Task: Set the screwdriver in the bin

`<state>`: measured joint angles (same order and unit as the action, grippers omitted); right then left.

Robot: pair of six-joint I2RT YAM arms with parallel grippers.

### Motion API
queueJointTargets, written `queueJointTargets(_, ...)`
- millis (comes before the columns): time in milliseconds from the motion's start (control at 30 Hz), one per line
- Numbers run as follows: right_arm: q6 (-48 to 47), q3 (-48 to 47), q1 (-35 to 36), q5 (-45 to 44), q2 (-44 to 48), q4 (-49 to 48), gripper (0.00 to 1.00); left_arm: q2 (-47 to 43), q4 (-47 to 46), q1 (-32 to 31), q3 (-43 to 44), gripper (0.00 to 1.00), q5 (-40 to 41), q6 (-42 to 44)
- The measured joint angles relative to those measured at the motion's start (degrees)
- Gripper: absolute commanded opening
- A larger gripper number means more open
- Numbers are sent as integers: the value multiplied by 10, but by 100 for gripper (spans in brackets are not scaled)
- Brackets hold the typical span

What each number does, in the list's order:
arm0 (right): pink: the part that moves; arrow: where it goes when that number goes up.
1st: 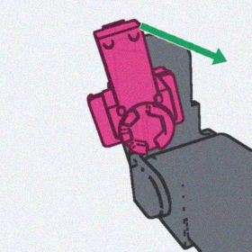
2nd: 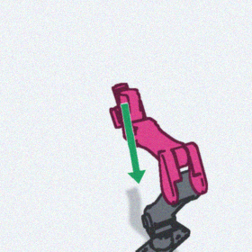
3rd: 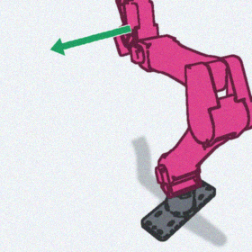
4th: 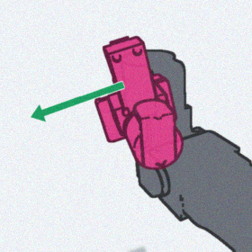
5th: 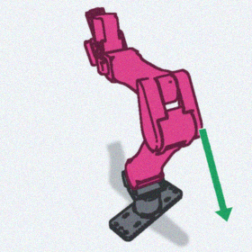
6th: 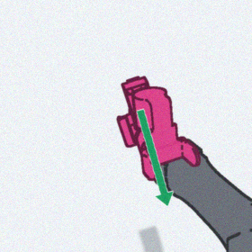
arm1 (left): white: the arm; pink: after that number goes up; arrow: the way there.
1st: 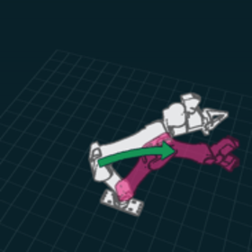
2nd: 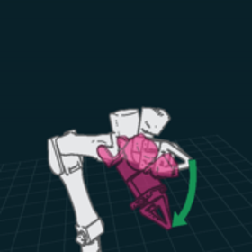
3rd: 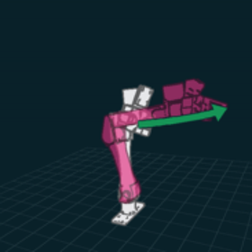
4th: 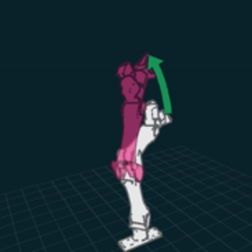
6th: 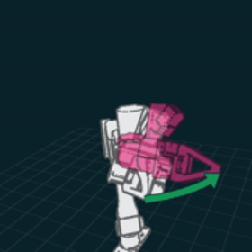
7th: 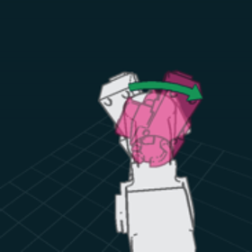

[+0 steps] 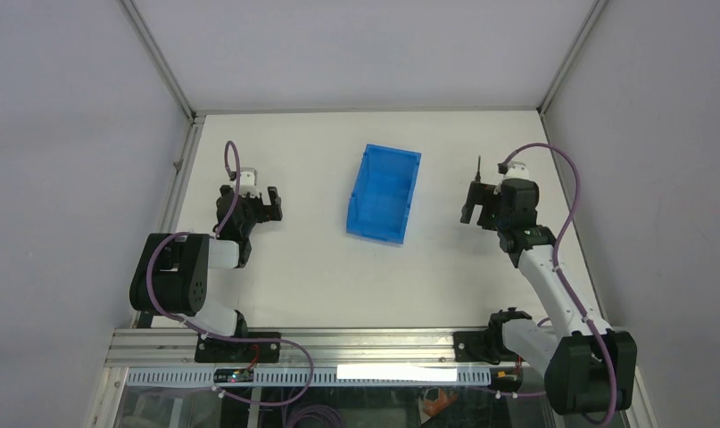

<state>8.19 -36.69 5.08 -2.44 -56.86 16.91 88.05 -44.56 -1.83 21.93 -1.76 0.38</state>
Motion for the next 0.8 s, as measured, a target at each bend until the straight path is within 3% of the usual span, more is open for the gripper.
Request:
queueJointTargets(200, 21, -24, 0, -28, -17, 14, 99, 0, 0, 0, 0, 99, 0, 0)
queueJointTargets(300, 26, -87, 0, -36, -62, 38, 99, 0, 0, 0, 0, 99, 0, 0)
queueJointTargets(533, 33, -361, -4, -69, -268, 102, 99, 0, 0, 0, 0, 99, 0, 0)
queueJointTargets(800, 24, -523, -30, -67, -478, 189, 99, 0, 0, 0, 0, 99, 0, 0)
